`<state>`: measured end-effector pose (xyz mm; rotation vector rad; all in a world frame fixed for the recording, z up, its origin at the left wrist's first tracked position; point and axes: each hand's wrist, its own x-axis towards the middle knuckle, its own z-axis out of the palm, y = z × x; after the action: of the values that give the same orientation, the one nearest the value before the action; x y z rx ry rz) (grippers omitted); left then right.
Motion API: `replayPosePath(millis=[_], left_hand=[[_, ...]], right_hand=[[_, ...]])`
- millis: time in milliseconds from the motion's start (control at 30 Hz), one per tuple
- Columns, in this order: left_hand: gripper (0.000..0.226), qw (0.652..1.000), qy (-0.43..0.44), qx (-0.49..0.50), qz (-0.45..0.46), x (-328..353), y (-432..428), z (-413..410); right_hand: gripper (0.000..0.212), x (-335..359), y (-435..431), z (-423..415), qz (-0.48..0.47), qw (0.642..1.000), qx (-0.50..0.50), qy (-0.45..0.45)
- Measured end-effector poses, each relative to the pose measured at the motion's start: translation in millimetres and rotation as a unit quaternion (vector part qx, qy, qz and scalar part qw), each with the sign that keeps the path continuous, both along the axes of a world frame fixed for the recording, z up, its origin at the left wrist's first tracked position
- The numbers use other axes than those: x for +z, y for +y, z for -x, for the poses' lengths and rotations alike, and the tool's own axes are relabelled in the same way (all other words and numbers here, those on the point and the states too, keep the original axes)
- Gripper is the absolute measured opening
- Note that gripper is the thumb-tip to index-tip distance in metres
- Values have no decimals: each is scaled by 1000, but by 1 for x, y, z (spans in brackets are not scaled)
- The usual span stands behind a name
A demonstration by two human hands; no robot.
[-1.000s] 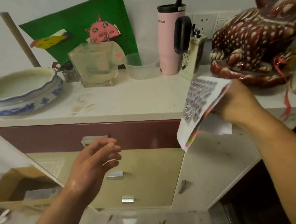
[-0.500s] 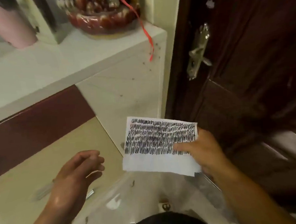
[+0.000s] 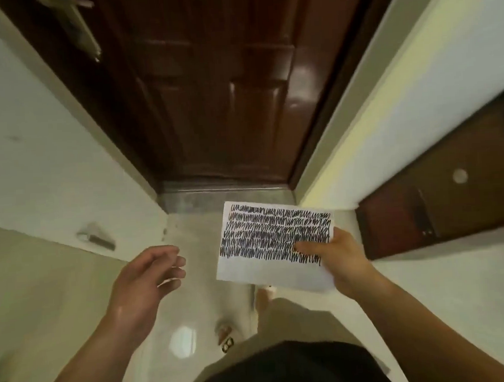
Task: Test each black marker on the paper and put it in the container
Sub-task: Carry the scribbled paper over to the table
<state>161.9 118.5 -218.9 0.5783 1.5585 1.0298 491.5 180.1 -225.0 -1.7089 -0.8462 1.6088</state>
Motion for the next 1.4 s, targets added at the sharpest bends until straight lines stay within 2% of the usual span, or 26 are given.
replayPosePath(millis=[167, 367, 633, 733, 967, 1100, 1200, 1400], left_hand=[[11, 987, 10, -159, 30, -15, 0, -86], [11, 943, 32, -330, 38, -18, -1, -244], [10, 891, 29, -452, 43, -27, -39, -510], [13, 859, 37, -508, 45, -21, -54, -595], [16, 819, 34, -571, 49, -21, -30, -777], [13, 807, 6, -586, 74, -28, -2, -893], [12, 783, -7, -615, 90, -20, 19, -981], [12, 761, -49, -642, 77, 4, 53, -1153]], right_hand=[[28, -5, -100, -102, 12, 991, -133, -11], [20, -20, -220, -232, 36, 953, -299, -34], [18, -41, -346, -424, 45, 908, -412, -55], [20, -40, -376, -486, 50, 886, -459, -50], [25, -48, -385, -611, 54, 826, -561, -16], [24, -43, -365, -690, 59, 797, -601, -18], [23, -30, -347, -752, 60, 773, -631, -13], [23, -17, -308, -881, 46, 740, -671, -4]])
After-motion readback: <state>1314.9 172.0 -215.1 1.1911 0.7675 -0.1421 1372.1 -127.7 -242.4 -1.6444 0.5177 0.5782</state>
